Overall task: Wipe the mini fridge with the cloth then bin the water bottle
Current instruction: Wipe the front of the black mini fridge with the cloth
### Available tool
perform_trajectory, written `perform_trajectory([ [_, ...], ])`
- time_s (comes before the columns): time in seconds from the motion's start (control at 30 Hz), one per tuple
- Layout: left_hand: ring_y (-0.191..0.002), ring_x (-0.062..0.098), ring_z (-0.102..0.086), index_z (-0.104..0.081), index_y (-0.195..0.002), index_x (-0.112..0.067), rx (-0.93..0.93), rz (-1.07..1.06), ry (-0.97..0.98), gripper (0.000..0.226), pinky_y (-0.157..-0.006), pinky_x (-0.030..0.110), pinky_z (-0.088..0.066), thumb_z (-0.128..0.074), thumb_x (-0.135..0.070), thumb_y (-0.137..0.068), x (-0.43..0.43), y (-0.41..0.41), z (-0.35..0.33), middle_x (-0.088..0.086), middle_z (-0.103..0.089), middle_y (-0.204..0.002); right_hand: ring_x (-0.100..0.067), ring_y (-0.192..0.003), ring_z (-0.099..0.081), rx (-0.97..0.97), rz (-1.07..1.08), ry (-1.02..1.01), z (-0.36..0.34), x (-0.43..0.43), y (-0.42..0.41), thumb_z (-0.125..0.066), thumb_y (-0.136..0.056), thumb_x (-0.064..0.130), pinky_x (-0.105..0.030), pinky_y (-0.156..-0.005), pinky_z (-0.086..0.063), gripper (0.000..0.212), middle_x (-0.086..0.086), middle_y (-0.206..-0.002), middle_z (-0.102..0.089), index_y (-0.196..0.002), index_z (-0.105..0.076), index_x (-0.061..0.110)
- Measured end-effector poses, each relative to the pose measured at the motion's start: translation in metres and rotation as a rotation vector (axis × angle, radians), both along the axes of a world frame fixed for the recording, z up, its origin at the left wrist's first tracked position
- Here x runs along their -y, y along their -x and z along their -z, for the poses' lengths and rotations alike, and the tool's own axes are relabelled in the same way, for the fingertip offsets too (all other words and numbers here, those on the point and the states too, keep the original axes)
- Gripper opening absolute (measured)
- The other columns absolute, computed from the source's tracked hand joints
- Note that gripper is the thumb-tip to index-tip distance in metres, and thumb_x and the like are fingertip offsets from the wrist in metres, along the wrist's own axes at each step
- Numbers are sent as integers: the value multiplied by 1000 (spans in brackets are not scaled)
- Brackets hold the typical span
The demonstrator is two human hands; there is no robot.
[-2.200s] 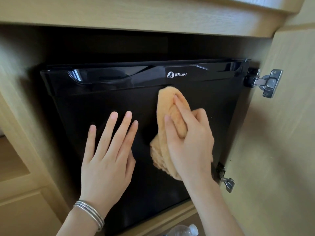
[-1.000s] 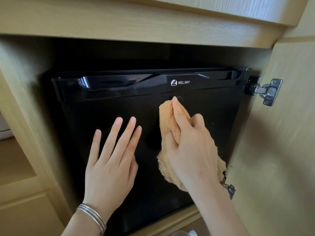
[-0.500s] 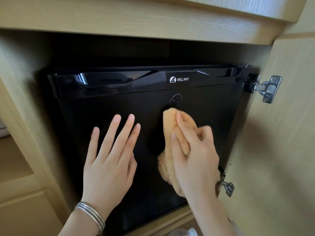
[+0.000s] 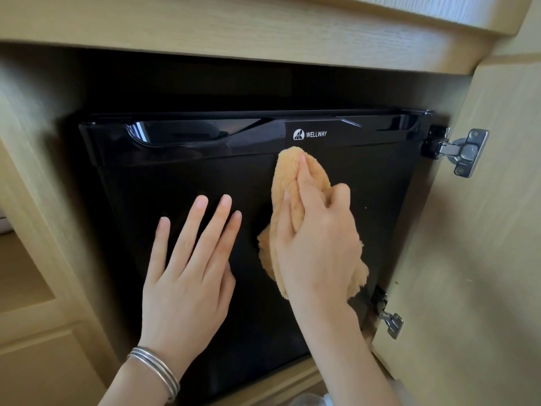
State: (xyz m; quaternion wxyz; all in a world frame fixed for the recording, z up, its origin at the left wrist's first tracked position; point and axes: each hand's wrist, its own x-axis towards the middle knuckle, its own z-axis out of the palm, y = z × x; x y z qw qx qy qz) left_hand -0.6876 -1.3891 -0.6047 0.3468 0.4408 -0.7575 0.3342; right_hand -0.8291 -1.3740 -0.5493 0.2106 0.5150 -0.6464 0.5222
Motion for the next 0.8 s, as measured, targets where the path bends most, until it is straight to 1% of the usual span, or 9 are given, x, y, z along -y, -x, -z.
perform_trajectory([
  [0.07, -147, 27, -18, -35, -147, -11, 6, 0, -3, 58, -119, 49, -7, -42, -18, -90, -1, 0, -1, 7, -26, -157, -15, -60, -46, -81, 24, -96, 8, -5, 1, -48, -83, 39, -24, -49, -34, 52, -10, -87, -50, -133, -47, 25],
  [0.13, -147, 27, -17, -35, -147, -11, 2, 0, -6, 59, -119, 50, -8, -44, -17, -89, -1, 1, -1, 7, -25, -157, -17, -60, -48, -131, 11, -208, 20, -14, 4, -59, -77, 35, -26, -46, -38, 58, -10, -88, -52, -133, -48, 24],
  [0.23, -146, 28, -19, -37, -146, -9, -21, 0, -7, 59, -119, 51, -9, -47, -16, -89, -4, 4, -1, 8, -28, -157, -16, -70, -53, -107, -75, -387, 44, -30, 20, -48, -83, 39, -35, -56, -52, 51, 1, -95, -46, -134, -41, 40],
  [0.3, -146, 28, -20, -39, -145, -8, -38, 6, -21, 58, -119, 52, -10, -48, -15, -88, -6, 7, -1, 9, -30, -156, -8, -74, -51, 84, -176, -470, 63, -39, 38, -39, -89, 45, -23, -67, -51, 45, 11, -94, -40, -134, -34, 51],
  [0.37, -147, 29, -19, -41, -144, -6, -60, 6, -41, 57, -118, 53, -11, -47, -16, -88, -8, 10, -2, 10, -31, -156, -3, -73, -50, 174, -183, -431, 77, -47, 48, -39, -90, 48, -10, -65, -43, 44, 14, -92, -41, -133, -34, 52],
  [0.47, -147, 30, -18, -42, -143, -4, -78, 26, -67, 56, -118, 53, -12, -45, -18, -89, -11, 14, -3, 12, -31, -155, -2, -74, -49, 209, -205, -351, 84, -51, 44, -33, -85, 55, -8, -65, -42, 41, 18, -89, -37, -123, -21, 65],
  [0.57, -147, 29, -16, -41, -142, -3, -76, 30, -75, 56, -120, 50, -8, -45, -18, -89, -11, 14, -3, 12, -29, -155, -4, -70, -48, 164, -191, -246, 87, -43, 39, -32, -85, 57, -14, -61, -46, 39, 18, -85, -34, -121, -19, 65],
  [0.7, -148, 27, -14, -42, -141, -2, -88, 54, -79, 57, -120, 46, -5, -48, -15, -87, -12, 18, -4, 12, -29, -155, -6, -65, -44, 18, -121, -221, 83, -28, 36, -30, -86, 50, -21, -48, -45, 51, 6, -87, -41, -137, -32, 47],
  [0.8, -147, 28, -18, -44, -141, -4, -13, 89, -85, 55, -119, 49, -9, -49, -14, -87, -11, 30, 0, 11, -31, -155, -9, -68, -45, 58, -110, -259, 87, -17, 43, -29, -86, 52, -27, -53, -48, 52, 3, -89, -43, -137, -35, 45],
])
